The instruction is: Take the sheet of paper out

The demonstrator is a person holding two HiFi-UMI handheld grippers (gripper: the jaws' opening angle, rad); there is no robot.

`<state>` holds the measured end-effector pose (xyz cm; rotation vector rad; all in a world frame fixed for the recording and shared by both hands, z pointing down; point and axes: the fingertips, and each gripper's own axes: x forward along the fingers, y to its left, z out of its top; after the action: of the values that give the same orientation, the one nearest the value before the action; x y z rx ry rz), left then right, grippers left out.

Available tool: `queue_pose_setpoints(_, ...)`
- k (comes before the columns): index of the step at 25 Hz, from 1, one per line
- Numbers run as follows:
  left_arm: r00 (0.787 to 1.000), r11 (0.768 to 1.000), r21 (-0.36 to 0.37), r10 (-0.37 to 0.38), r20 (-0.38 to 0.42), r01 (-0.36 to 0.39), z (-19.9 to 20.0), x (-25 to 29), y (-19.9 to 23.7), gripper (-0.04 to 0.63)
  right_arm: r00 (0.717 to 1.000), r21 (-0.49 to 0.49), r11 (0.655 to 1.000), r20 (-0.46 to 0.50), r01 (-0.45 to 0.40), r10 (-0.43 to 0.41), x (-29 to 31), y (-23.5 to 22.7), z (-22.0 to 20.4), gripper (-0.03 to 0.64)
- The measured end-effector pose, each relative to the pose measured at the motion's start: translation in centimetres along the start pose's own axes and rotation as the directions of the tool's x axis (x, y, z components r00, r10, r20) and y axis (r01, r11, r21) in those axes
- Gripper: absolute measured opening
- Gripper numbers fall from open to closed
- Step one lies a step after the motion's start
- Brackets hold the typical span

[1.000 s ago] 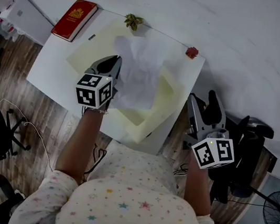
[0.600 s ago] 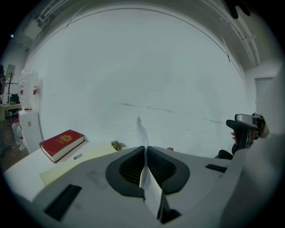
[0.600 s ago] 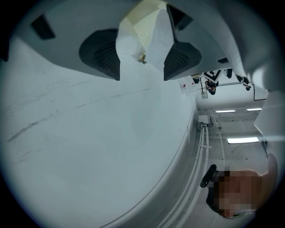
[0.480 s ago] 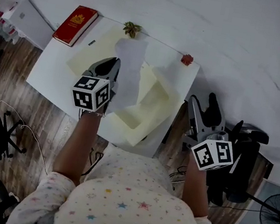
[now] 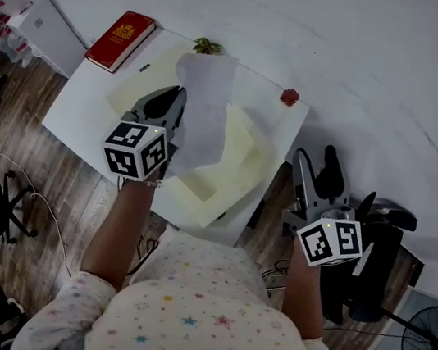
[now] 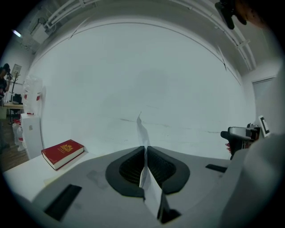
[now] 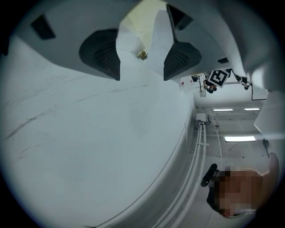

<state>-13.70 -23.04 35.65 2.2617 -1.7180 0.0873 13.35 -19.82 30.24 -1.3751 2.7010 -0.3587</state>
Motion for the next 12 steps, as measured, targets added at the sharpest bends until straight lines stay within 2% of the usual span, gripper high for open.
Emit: queue_pose_setpoints(12,0.993,0.999,0.017,0.037,0.114,-0.039,2.9,-3.8,-1.7,0.026,0.999,-0.055,0.998,0.011,-0.029,0.03,-1.4,0.8,0.8,0.261)
